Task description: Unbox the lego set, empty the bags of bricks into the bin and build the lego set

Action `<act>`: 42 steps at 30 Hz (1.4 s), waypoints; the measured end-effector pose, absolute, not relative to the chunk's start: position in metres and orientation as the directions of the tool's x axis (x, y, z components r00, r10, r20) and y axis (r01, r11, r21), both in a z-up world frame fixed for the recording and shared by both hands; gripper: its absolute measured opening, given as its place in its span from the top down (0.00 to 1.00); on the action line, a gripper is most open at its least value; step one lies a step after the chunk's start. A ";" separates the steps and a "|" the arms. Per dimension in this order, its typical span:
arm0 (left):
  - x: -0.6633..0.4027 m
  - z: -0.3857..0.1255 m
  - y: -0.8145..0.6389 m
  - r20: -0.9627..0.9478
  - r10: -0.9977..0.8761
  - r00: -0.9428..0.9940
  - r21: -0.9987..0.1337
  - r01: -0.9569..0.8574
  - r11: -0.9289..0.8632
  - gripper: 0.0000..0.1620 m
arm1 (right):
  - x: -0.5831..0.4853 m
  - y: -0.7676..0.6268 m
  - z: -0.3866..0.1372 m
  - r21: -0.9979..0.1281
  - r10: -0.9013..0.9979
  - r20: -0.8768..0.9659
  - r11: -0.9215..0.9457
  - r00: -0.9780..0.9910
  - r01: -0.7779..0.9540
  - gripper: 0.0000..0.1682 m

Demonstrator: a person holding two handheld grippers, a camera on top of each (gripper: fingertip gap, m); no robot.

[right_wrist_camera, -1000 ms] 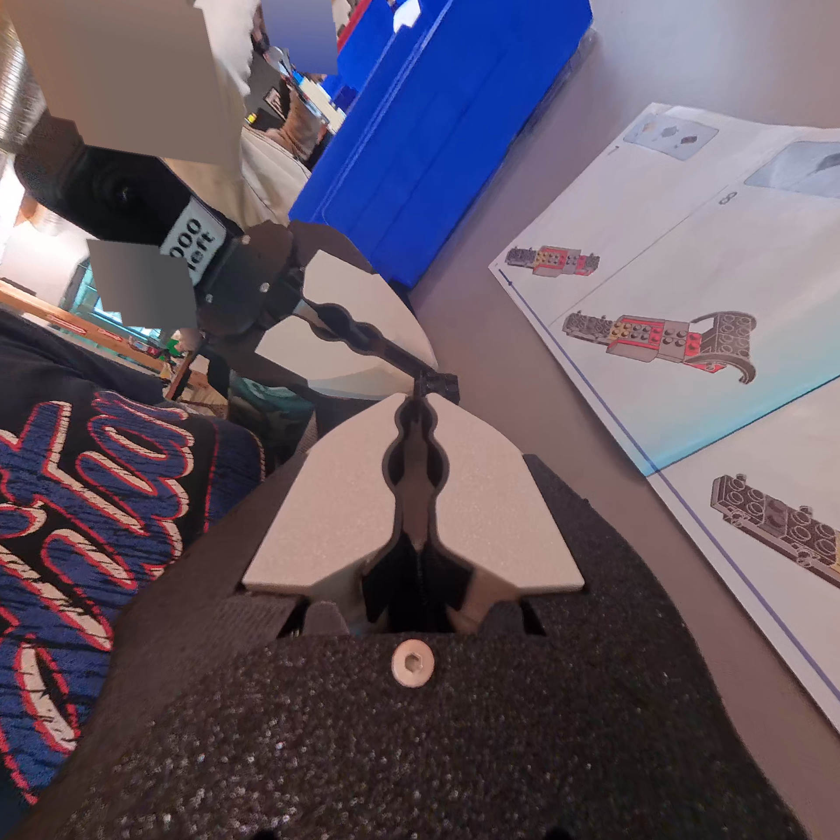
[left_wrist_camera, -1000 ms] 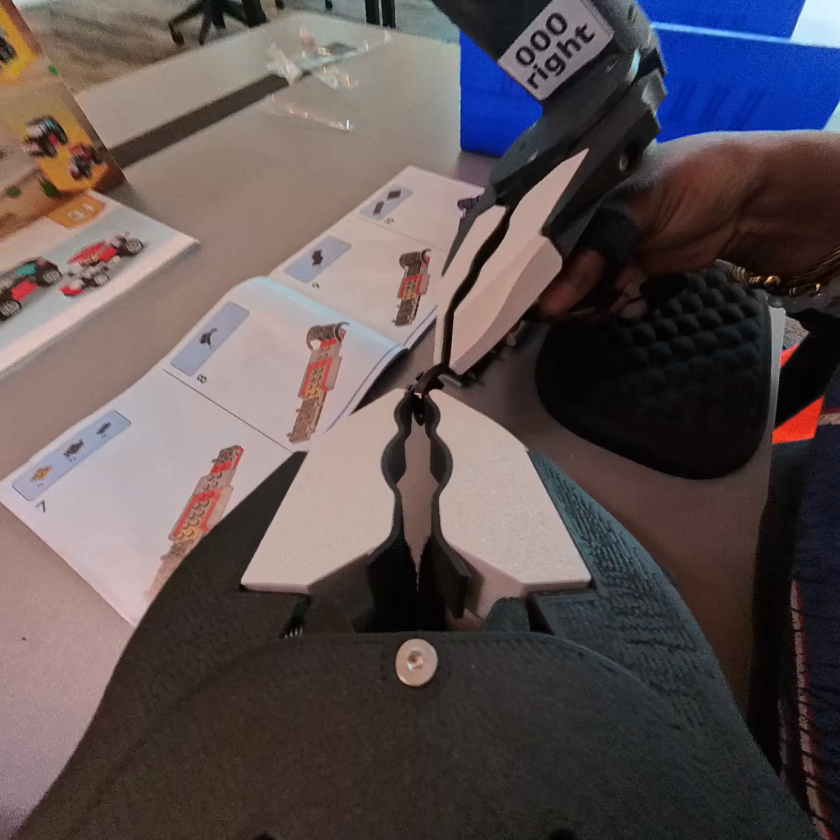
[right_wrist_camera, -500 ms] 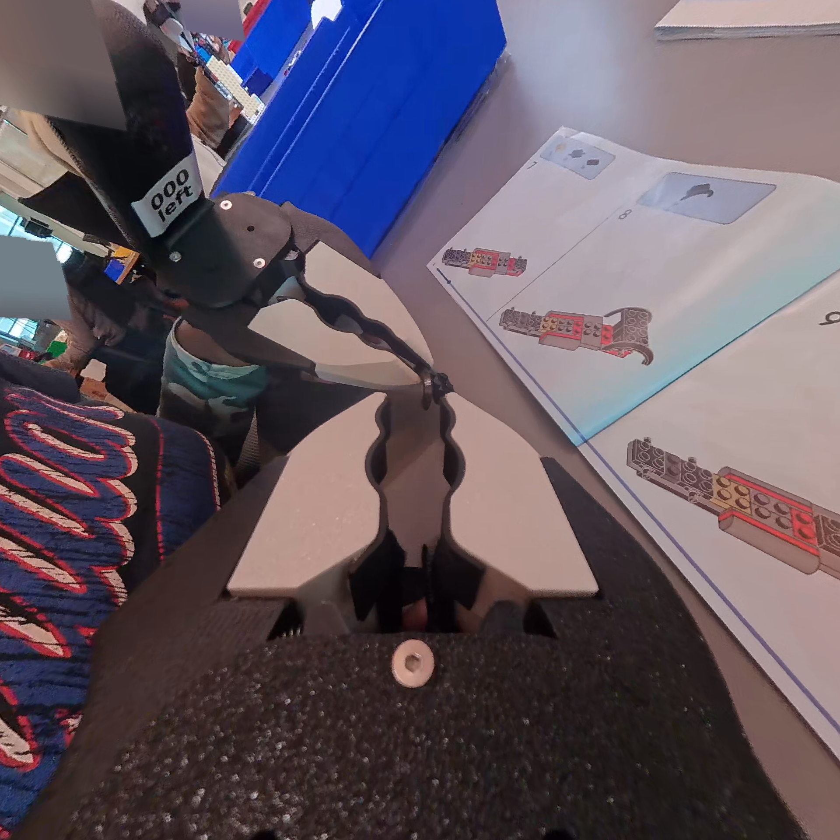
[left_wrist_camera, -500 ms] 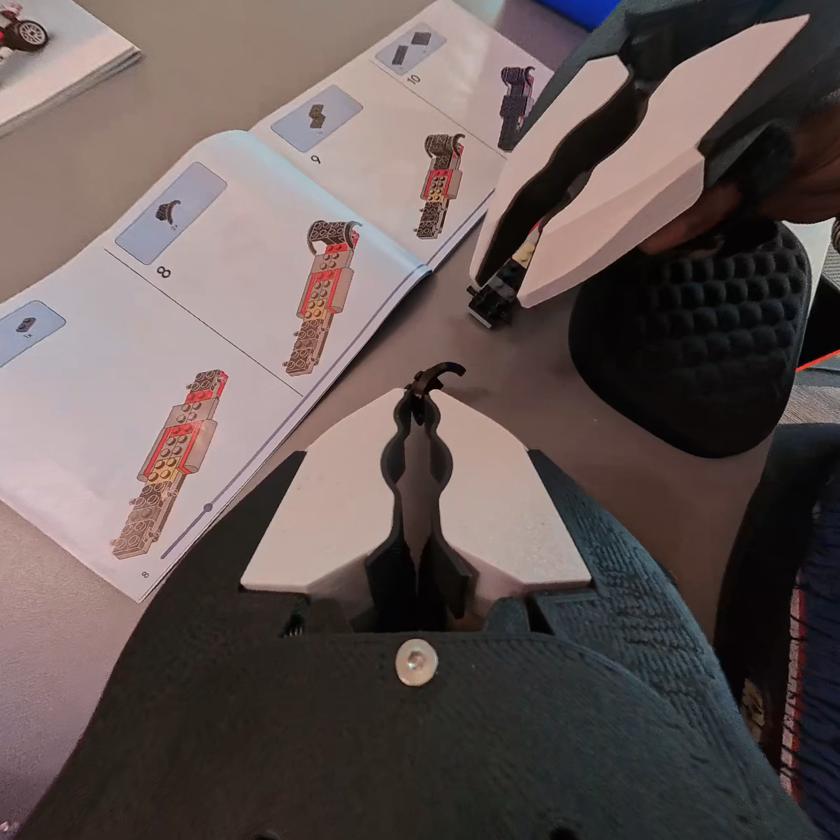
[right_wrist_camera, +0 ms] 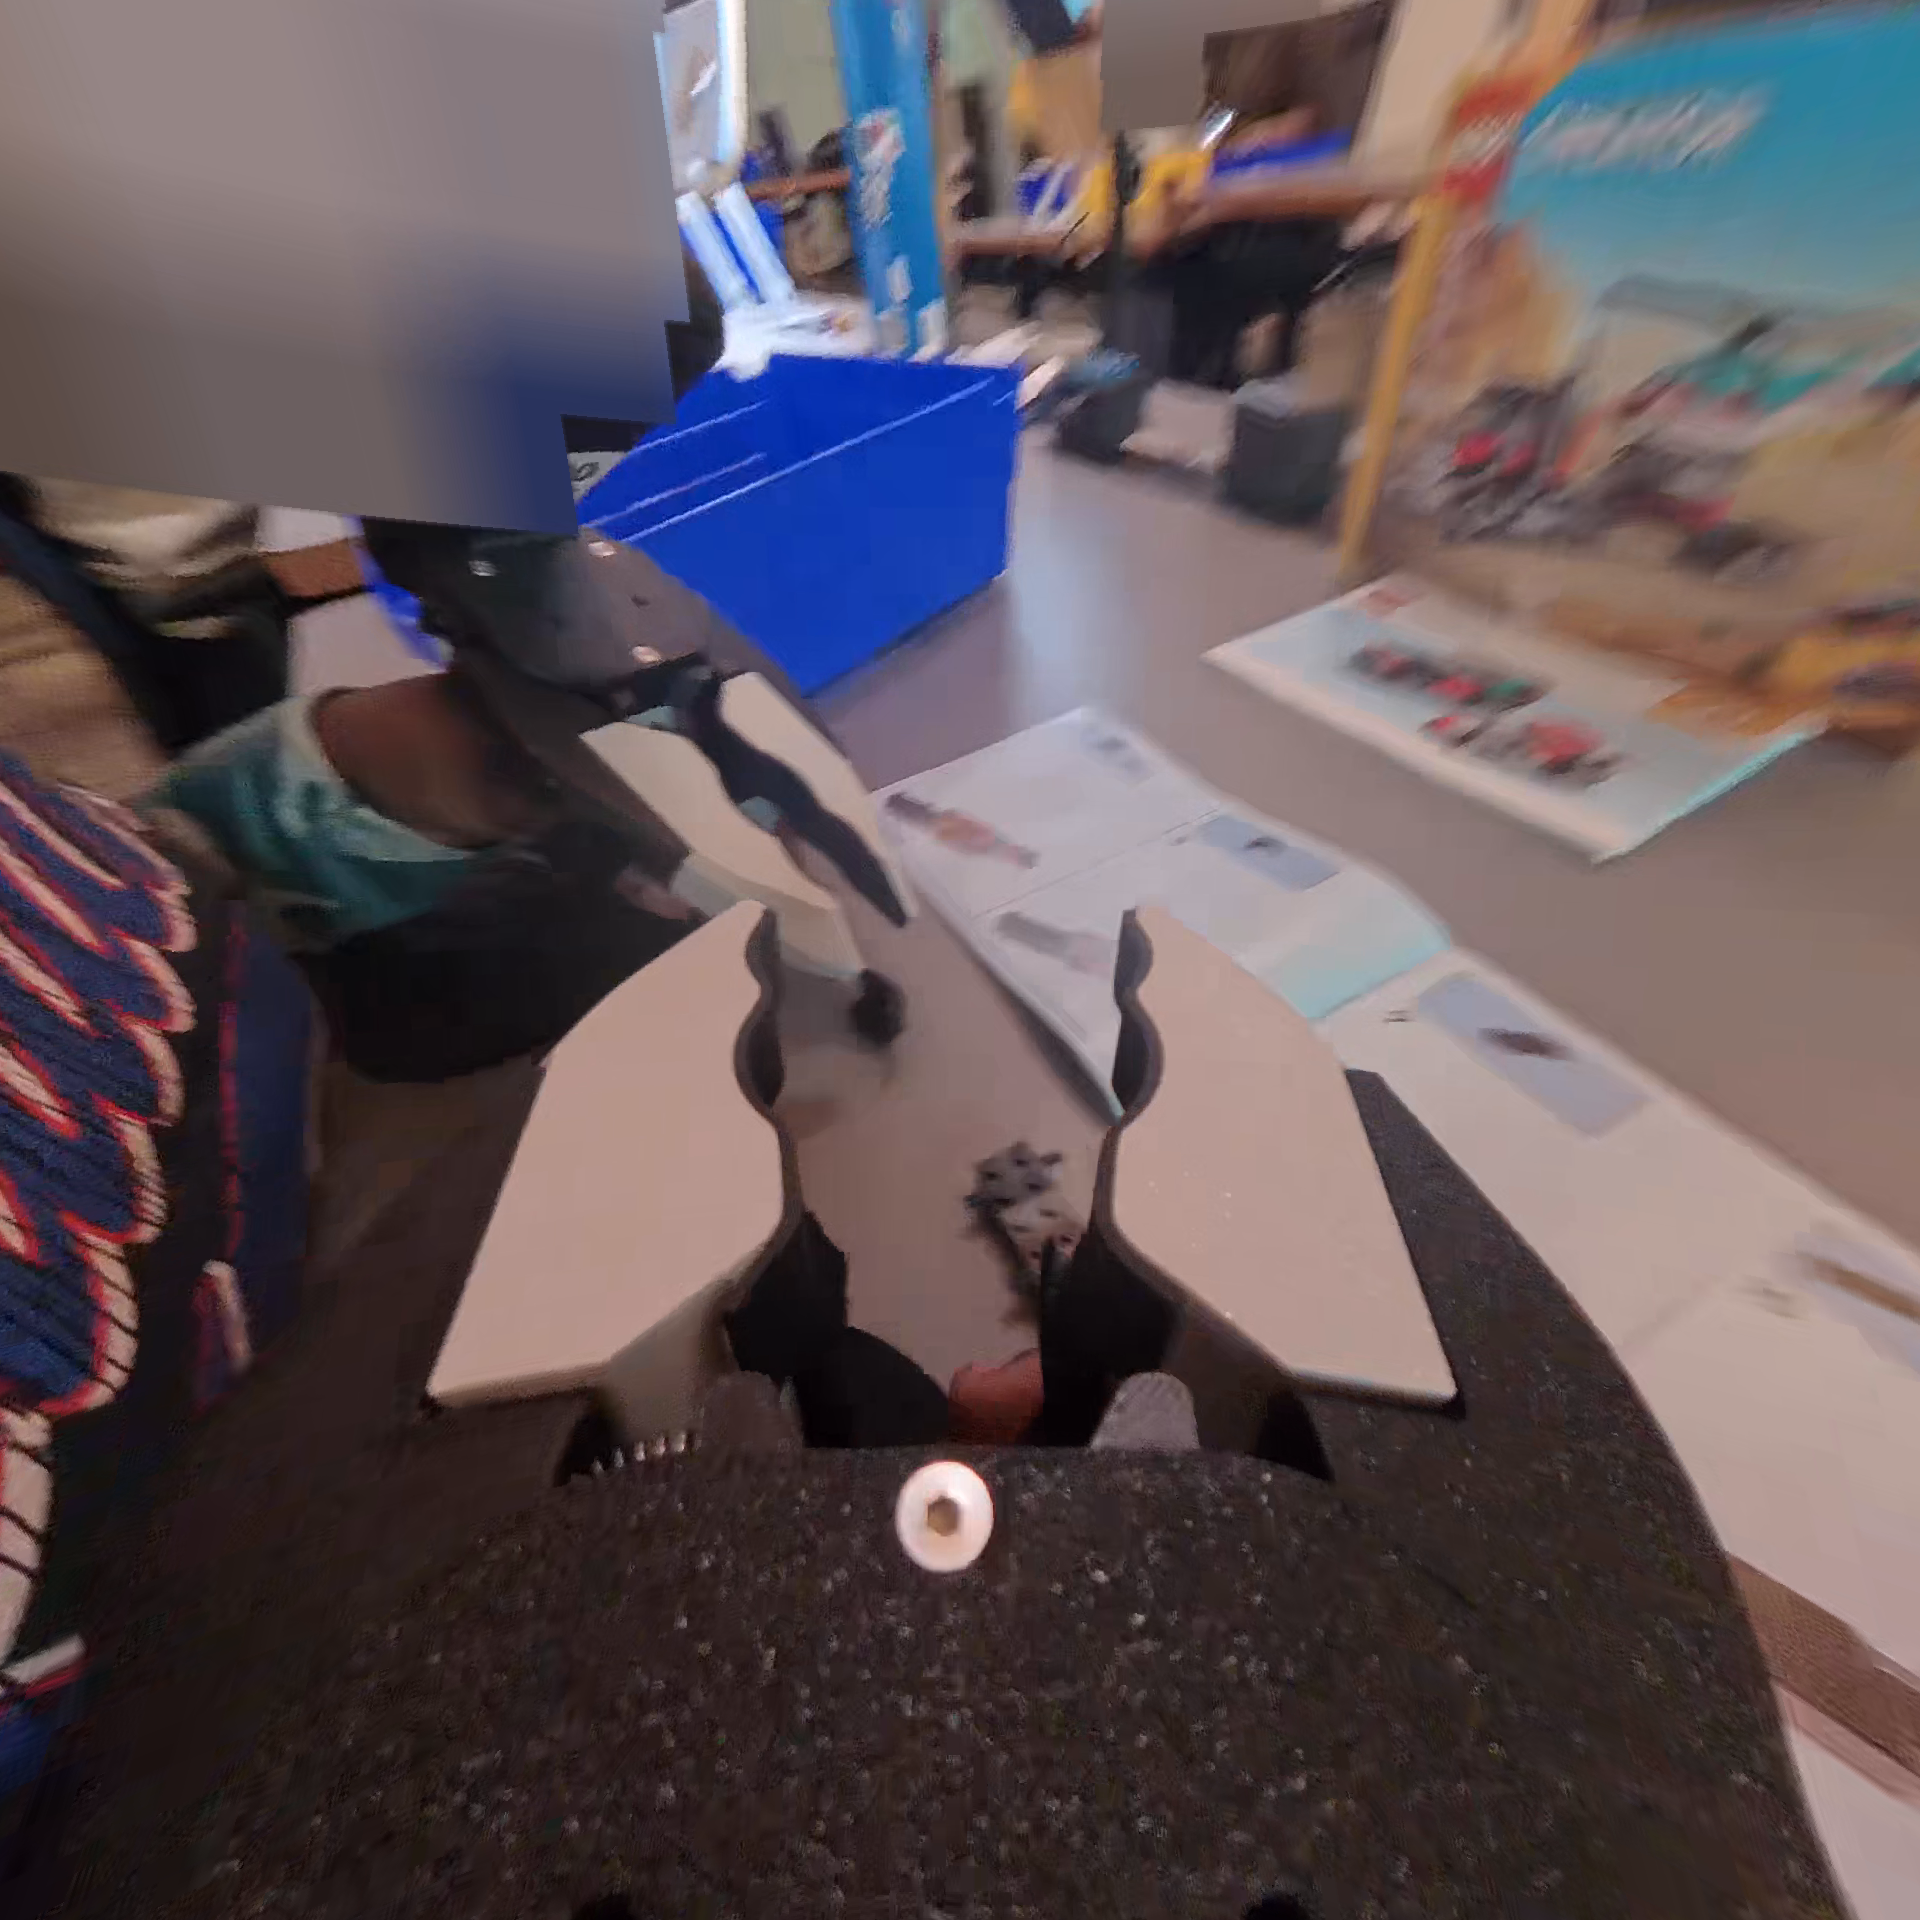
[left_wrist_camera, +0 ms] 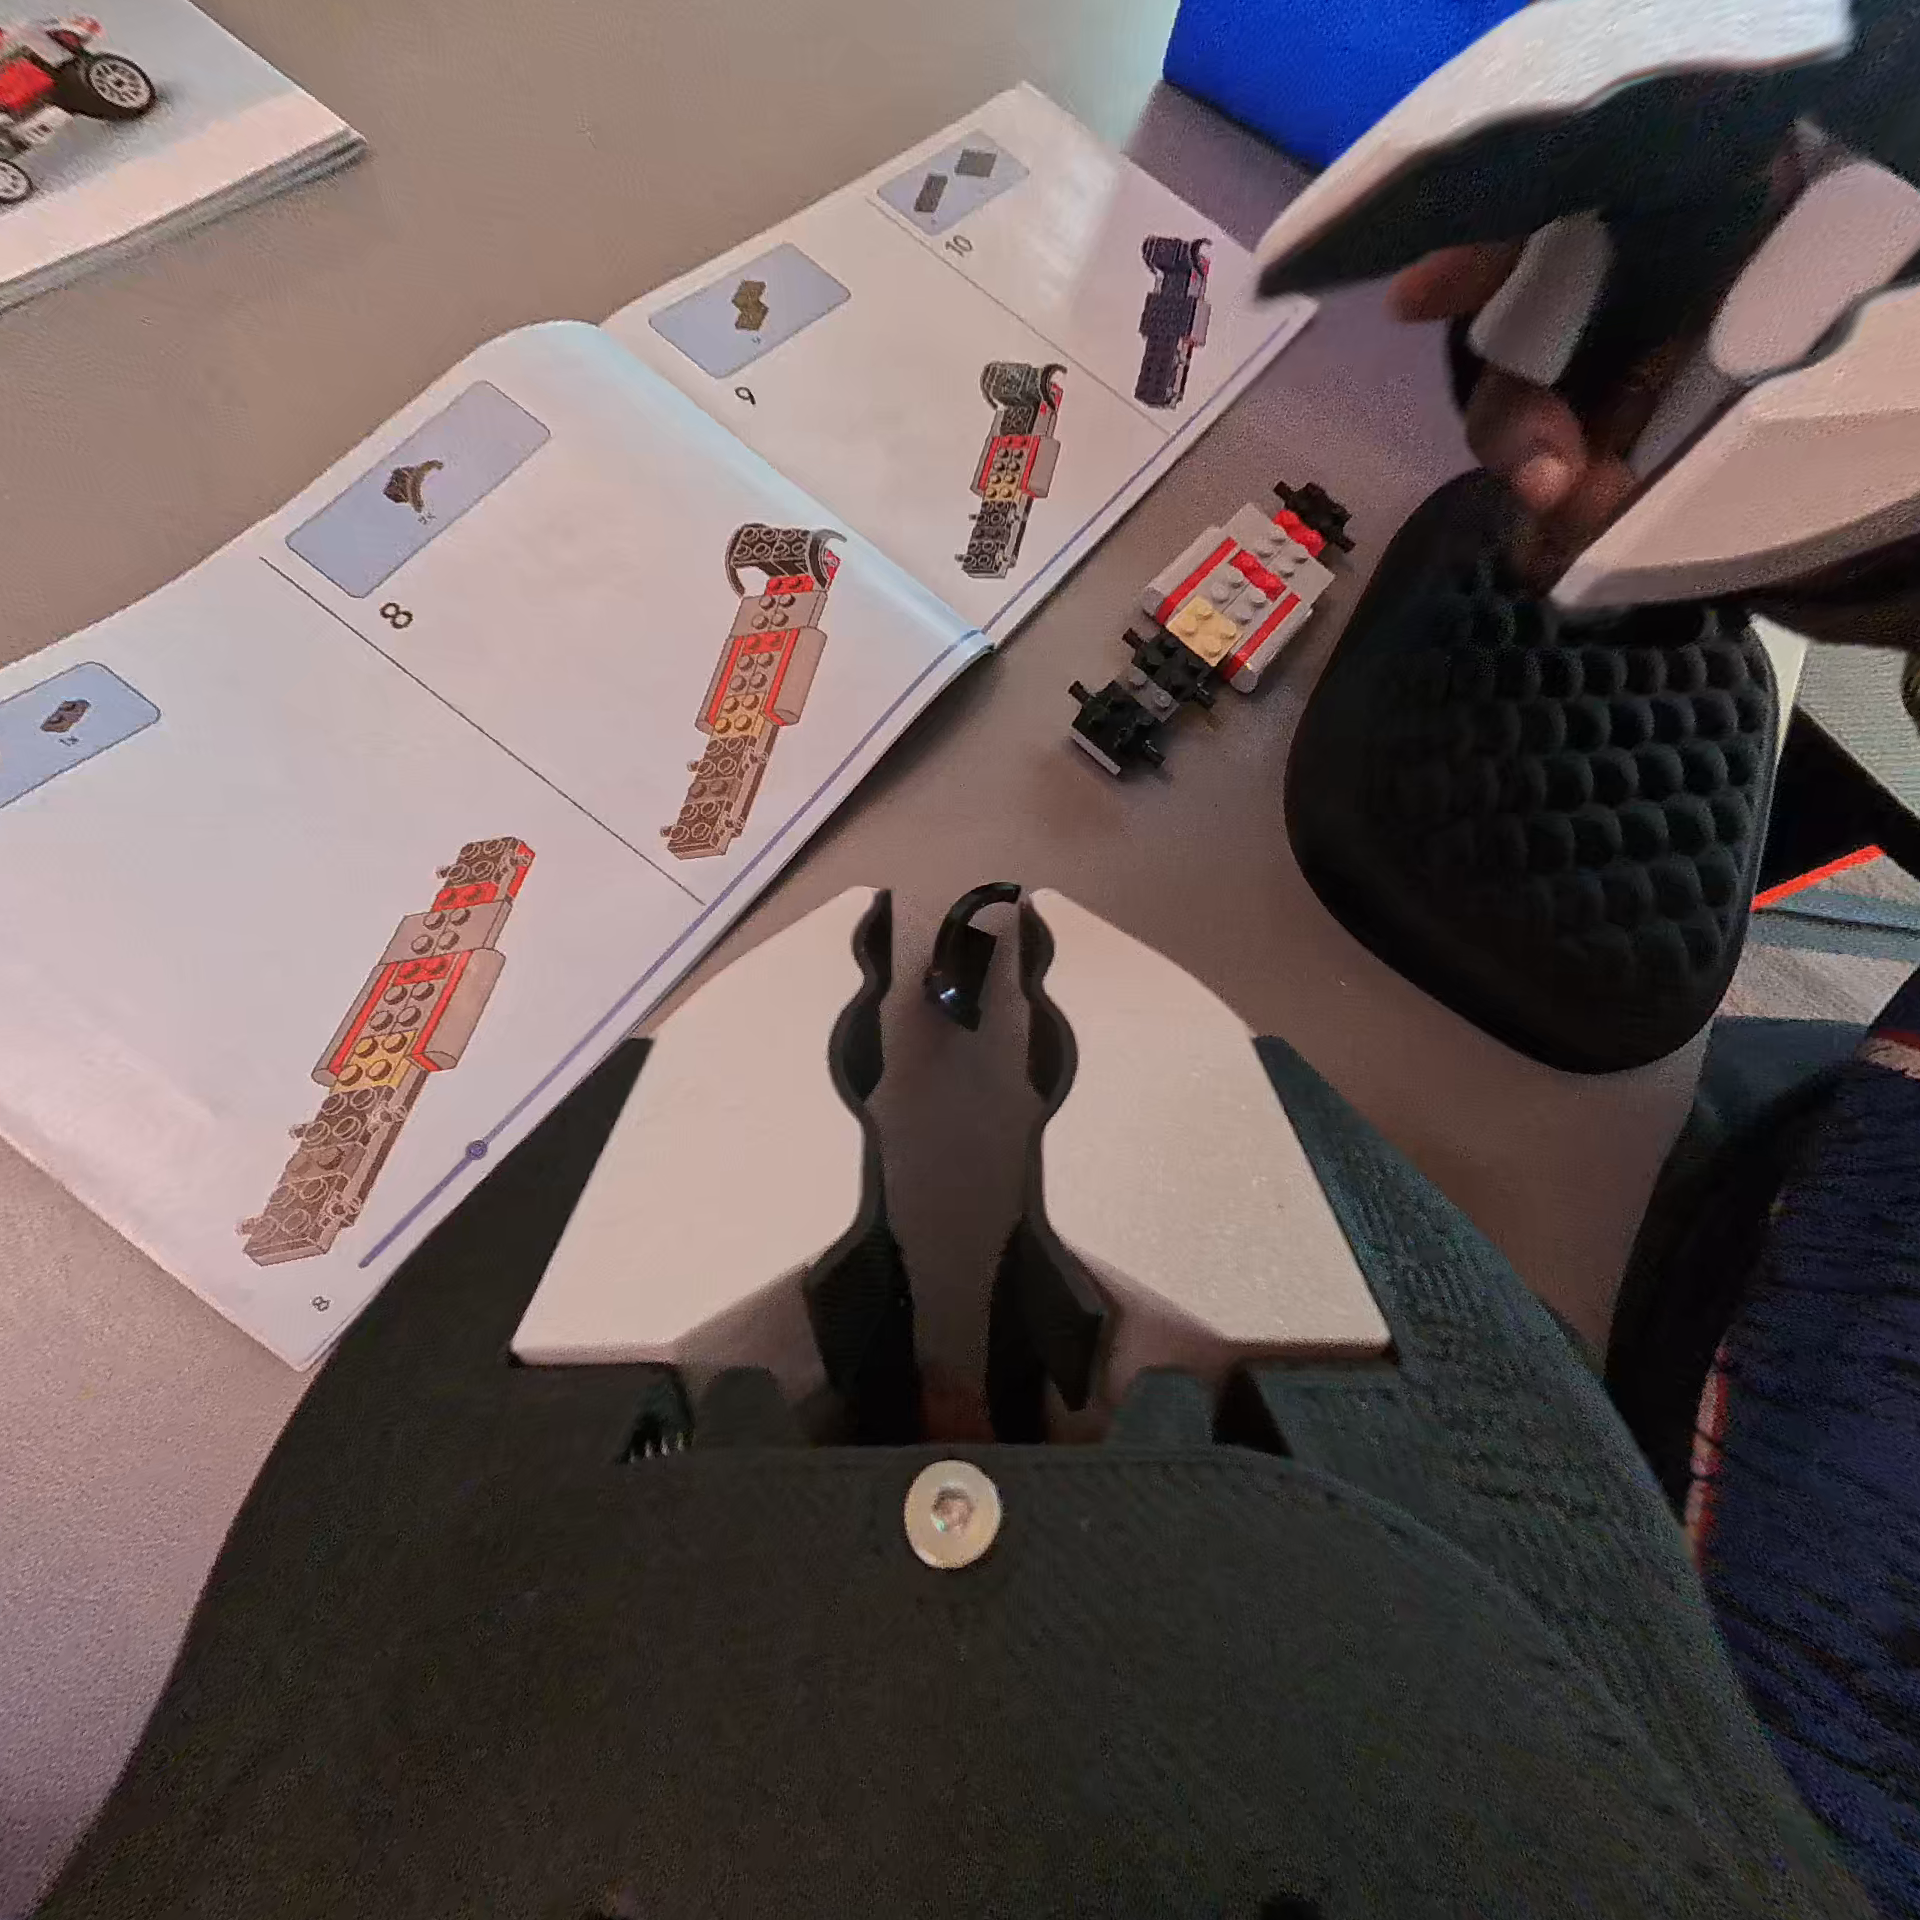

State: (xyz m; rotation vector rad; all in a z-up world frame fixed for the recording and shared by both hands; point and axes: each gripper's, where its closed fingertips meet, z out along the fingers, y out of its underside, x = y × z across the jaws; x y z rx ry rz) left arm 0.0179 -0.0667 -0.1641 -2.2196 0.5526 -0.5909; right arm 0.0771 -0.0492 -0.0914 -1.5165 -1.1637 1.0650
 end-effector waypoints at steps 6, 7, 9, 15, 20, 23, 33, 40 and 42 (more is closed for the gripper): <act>0.012 -0.160 -0.063 0.333 -0.511 0.792 -0.767 -0.088 -0.636 0.81 | 0.118 -0.036 -0.070 -0.998 0.884 0.008 0.033 0.467 -0.045 0.54; 0.011 -0.158 -0.063 0.338 -0.511 0.790 -0.772 -0.077 -0.631 0.80 | 0.120 -0.035 -0.069 -0.998 0.869 0.027 0.055 0.495 -0.043 0.54; 0.010 -0.157 -0.062 0.335 -0.508 0.794 -0.782 -0.067 -0.620 0.79 | 0.116 -0.034 -0.078 -0.999 0.865 0.044 0.051 0.500 0.000 0.50; 0.013 -0.153 -0.065 0.332 -0.541 0.773 -0.801 -0.071 -0.594 0.74 | 0.104 -0.031 -0.095 -0.994 0.874 0.061 0.006 0.482 0.113 0.48; 0.016 -0.105 -0.090 0.429 -0.683 0.592 -0.860 0.037 -0.508 0.74 | 0.105 -0.031 -0.092 -0.996 0.881 0.039 -0.003 0.471 0.088 0.49; -0.022 -0.052 -0.123 0.437 -0.741 0.510 -0.887 0.110 -0.448 0.75 | 0.109 -0.032 -0.086 -0.999 0.887 0.013 -0.003 0.462 0.035 0.50; -0.233 -0.137 -0.125 0.093 -0.164 0.982 -0.656 -0.064 -0.752 0.78 | 0.125 -0.036 -0.064 -0.983 0.912 -0.093 -0.020 0.400 -0.183 0.54; -0.250 -0.172 -0.114 0.072 -0.127 0.989 -0.527 -0.070 -0.847 0.84 | 0.137 -0.036 -0.054 -0.957 0.911 -0.131 -0.014 0.390 -0.288 0.54; -0.253 -0.179 -0.115 0.067 -0.119 0.991 -0.501 -0.070 -0.862 0.85 | 0.139 -0.036 -0.052 -0.952 0.912 -0.140 -0.016 0.385 -0.307 0.54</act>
